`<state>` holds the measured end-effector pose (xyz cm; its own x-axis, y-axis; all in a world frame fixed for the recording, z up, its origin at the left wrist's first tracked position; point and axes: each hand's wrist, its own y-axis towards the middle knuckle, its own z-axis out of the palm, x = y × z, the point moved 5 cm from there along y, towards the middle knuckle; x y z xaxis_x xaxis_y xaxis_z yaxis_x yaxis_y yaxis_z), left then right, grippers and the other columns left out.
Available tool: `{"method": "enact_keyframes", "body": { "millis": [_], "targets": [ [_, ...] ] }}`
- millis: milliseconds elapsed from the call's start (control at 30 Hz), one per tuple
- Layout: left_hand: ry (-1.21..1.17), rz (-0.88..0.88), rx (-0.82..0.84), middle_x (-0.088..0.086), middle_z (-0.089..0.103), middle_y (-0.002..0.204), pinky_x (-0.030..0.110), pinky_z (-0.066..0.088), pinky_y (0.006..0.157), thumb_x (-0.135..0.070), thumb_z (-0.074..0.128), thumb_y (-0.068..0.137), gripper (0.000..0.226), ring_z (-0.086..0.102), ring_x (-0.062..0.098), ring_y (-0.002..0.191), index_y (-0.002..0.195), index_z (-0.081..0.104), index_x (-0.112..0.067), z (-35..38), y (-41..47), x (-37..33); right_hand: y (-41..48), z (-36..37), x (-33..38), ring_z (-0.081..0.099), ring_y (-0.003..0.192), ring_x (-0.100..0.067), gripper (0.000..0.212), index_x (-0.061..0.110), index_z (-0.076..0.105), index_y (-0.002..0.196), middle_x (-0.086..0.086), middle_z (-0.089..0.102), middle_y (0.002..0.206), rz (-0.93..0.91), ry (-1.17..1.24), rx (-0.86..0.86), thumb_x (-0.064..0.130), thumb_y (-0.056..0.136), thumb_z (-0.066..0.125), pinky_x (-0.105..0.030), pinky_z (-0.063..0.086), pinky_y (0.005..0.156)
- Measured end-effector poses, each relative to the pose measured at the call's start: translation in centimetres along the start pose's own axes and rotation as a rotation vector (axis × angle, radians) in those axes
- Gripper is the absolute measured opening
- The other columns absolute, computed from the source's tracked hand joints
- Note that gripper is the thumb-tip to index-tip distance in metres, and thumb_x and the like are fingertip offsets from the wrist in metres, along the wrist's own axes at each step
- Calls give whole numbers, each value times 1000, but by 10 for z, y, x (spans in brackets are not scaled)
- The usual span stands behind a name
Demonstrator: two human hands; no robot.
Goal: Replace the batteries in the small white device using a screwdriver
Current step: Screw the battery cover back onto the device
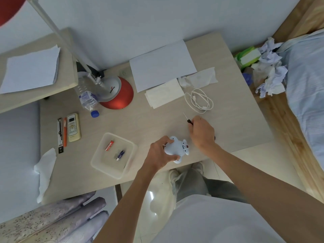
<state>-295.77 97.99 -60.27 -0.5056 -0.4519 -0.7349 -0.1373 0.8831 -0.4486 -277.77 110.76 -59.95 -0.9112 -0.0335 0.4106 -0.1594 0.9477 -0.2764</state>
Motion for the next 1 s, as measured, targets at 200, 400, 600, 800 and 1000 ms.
{"method": "enact_keyframes", "body": {
  "millis": [200, 400, 600, 800, 1000],
  "targets": [
    [34, -9, 30, -9, 69, 111, 28, 58, 76, -35, 101, 57, 62, 66, 18, 95, 107, 64, -37, -2, 5, -4, -35, -35, -2, 62, 72, -21, 20, 16, 58, 97, 4, 62, 76, -37, 179, 5, 33, 106, 54, -44, 53, 66],
    [66, 11, 72, -11, 66, 113, 25, 56, 76, -38, 100, 60, 65, 64, 16, 95, 113, 64, -34, -3, 8, -8, -64, -56, 2, 64, 75, -13, 10, 18, 66, 98, 8, 67, 81, -71, 265, -7, 27, 102, 62, -39, 56, 73],
    [92, 33, 108, -9, 67, 112, 31, 57, 81, -40, 97, 60, 68, 65, 18, 96, 119, 65, -31, -1, 10, -9, -81, -59, 4, 61, 83, -11, 9, 24, 67, 100, 8, 63, 95, -87, 133, 42, 22, 101, 58, -30, 53, 78],
    [69, 55, 129, -8, 68, 112, 33, 58, 83, -40, 97, 58, 69, 66, 18, 94, 120, 66, -32, 1, 14, -5, -92, -51, 10, 59, 92, -23, 9, 18, 67, 101, 2, 63, 99, -85, 44, 95, 18, 101, 58, -41, 54, 83],
    [35, 67, 133, -6, 69, 112, 25, 53, 80, -34, 98, 63, 68, 65, 17, 94, 123, 67, -25, 2, 15, -5, -98, -45, 14, 60, 91, -22, 12, 15, 66, 102, 1, 61, 100, -63, 31, 112, 19, 103, 55, -42, 57, 81]
  ]
}}
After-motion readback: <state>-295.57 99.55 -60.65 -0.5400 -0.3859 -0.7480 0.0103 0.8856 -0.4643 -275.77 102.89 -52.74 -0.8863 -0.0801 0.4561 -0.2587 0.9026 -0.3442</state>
